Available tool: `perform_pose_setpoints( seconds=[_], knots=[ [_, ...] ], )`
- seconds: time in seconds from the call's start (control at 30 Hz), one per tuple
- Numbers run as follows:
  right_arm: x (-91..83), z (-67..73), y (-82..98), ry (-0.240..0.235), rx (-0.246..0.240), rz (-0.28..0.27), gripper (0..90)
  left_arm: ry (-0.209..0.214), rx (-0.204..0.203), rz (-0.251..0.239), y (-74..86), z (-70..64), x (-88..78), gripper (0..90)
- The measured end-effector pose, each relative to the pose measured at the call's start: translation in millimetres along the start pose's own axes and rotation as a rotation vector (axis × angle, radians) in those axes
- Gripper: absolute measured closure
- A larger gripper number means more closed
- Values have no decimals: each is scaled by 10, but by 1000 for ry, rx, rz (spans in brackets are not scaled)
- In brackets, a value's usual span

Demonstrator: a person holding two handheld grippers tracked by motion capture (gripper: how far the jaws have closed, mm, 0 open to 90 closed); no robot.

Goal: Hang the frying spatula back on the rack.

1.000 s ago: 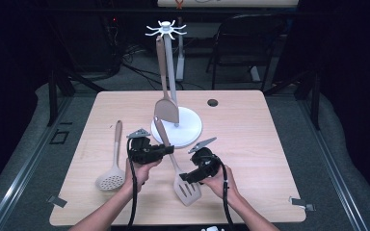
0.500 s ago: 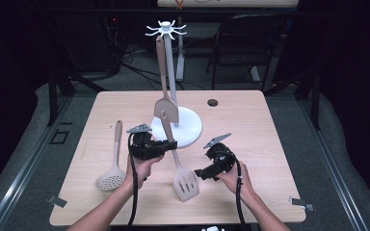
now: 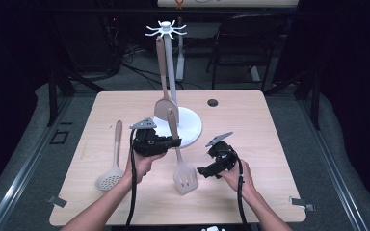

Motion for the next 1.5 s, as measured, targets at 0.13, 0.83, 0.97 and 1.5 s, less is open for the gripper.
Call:
perform_pose_setpoints(
  seconds=[0.13,0.83,0.97,1.5],
  knots=[
    [-4,-10,-2,7,-2,1,63,-2,42,9,-104,-15,-17,775],
    [-23,-56,-24,22,-1,-17,61,-52,152,47,-500,133,-5,775],
    [-18,-56,-26,18,-3,-16,61,-59,163,53,-547,170,17,775],
    [-7,-49,-27,16,-2,-13,62,-107,179,50,-813,345,14,775]
  ],
)
Point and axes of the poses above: each handheld gripper's, and its own axes: x roughly forward along the jaws, y roughly out of its underside, z roughly to its left, the point moved 2 cm from there along x, roughly forward along the jaws, and after that the axes turned 11 degrees about x, right-handed, at the moved point
